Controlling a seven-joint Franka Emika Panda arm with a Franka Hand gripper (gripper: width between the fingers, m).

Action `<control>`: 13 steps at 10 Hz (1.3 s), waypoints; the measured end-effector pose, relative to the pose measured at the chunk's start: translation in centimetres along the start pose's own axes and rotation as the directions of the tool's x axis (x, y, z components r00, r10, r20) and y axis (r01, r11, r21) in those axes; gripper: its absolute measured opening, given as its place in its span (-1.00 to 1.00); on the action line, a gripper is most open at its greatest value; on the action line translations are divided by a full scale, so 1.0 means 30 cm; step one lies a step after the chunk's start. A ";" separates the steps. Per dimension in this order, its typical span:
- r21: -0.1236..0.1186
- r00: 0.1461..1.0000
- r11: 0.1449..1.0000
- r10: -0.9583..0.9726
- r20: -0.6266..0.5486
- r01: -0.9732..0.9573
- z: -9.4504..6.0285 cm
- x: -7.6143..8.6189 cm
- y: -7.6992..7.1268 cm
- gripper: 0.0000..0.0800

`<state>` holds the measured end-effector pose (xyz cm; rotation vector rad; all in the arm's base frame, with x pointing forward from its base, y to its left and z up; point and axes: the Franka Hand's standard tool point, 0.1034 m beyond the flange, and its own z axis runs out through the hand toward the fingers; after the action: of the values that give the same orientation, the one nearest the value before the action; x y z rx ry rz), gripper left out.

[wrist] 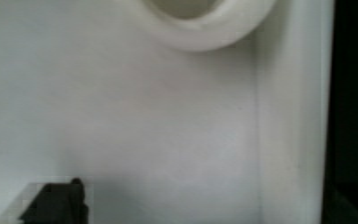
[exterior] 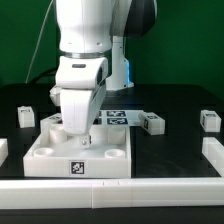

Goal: Assemble one leg

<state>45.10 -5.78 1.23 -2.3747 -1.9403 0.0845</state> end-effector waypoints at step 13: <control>-0.015 0.999 0.999 -0.045 0.007 0.045 -0.009 0.017 0.016 -0.84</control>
Offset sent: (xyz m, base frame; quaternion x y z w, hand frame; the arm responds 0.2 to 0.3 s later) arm 0.0000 0.0000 0.0000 0.0000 0.0000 0.0000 1.0000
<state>45.69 -5.38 1.45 -2.3418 -2.0030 0.0747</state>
